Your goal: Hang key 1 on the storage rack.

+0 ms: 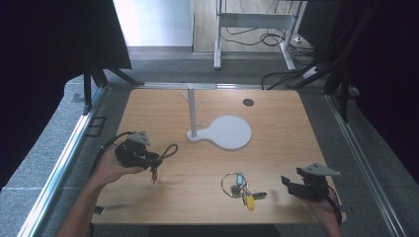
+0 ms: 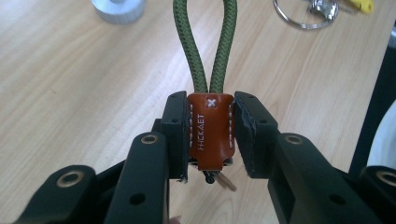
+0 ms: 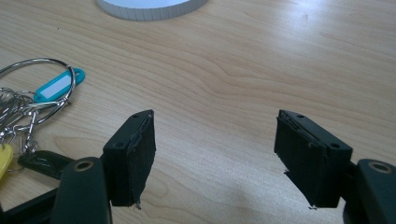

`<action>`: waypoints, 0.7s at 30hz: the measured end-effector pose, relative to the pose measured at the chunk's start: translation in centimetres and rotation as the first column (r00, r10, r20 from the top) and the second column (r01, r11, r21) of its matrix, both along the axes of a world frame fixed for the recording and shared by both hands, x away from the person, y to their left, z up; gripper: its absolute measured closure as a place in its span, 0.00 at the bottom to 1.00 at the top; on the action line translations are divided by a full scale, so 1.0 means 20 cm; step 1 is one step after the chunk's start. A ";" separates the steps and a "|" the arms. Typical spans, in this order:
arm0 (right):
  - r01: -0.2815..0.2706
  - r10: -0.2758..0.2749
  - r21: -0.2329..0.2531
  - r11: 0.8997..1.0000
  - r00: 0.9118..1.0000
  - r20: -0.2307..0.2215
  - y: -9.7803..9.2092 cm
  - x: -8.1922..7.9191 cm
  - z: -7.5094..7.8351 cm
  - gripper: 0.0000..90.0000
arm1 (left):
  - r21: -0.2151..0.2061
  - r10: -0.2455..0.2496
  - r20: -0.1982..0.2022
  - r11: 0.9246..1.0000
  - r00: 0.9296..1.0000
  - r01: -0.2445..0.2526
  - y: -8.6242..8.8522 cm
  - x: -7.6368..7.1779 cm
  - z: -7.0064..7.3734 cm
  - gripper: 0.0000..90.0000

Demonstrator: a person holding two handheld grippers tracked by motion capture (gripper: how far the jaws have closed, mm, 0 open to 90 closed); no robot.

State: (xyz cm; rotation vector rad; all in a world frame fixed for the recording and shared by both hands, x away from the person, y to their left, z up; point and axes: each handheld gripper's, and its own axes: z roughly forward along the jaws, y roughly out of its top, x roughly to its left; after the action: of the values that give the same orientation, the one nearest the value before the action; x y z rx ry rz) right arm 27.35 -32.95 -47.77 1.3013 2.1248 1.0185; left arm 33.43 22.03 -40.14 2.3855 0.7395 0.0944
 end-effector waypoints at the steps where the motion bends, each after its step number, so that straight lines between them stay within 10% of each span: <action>1: 0.000 0.000 0.001 1.000 1.000 -0.002 0.00 0.00 0.00 0.33 | -0.004 0.002 0.001 1.000 1.000 -0.002 0.00 0.01 0.01 0.75; 21: -0.008 0.008 -0.001 1.000 1.000 -0.020 0.00 0.00 -0.02 0.34 | 0.005 0.041 -0.004 0.999 0.999 -0.041 -0.02 0.13 0.09 0.75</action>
State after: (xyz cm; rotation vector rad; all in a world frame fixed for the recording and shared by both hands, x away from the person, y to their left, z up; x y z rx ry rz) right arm 27.45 -33.02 -48.23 1.3092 2.1467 1.0119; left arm 36.03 21.56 -38.38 2.3767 0.7908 0.1092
